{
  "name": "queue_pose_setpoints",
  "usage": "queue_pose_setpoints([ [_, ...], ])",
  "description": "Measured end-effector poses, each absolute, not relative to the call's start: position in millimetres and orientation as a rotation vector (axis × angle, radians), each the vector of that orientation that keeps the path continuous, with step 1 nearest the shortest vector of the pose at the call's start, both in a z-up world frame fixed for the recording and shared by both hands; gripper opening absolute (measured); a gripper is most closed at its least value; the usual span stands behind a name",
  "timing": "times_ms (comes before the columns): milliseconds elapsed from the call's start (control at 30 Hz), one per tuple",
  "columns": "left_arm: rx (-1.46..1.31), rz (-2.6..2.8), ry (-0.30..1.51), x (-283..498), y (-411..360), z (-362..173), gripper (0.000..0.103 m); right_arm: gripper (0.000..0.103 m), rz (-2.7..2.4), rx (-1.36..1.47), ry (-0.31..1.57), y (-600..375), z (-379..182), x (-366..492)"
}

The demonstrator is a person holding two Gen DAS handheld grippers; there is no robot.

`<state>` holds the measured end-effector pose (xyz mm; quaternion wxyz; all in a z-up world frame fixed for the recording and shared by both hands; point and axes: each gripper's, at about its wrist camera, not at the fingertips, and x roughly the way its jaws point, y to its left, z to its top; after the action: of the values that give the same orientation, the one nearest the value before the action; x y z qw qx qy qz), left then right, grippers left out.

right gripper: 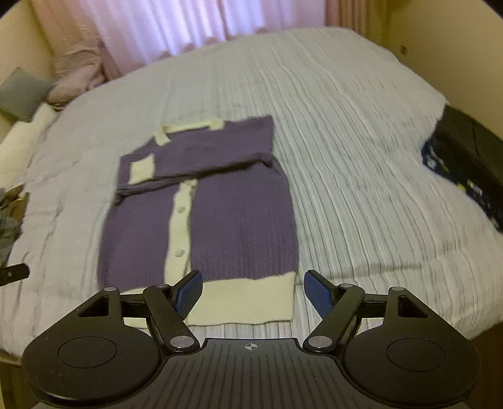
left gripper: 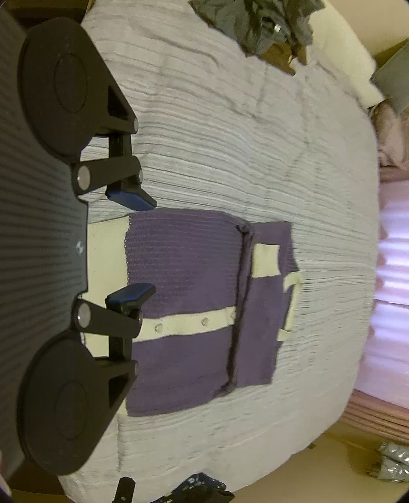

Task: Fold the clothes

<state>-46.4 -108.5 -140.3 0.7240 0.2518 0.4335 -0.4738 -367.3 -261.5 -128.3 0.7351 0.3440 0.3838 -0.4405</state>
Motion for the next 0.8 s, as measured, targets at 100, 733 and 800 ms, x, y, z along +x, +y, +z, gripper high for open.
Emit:
queue_pose_setpoints([
  [100,0.563,-1.056,1.002,-22.6,-118.9,-156.3,0.047,0.075,-0.991,0.796,0.856,-274.9,-143.9,-367.7],
  [733,0.197,-1.064,1.442,76.2,-93.3,-317.3,0.045,0.075,-0.96,1.148,0.752,-303.2,-266.5,-418.7],
  [800,0.169,-1.056,1.455,76.0,-90.3,-337.2,0.044,0.075,-0.936,1.161,0.741,-306.6,-281.1,-424.6],
])
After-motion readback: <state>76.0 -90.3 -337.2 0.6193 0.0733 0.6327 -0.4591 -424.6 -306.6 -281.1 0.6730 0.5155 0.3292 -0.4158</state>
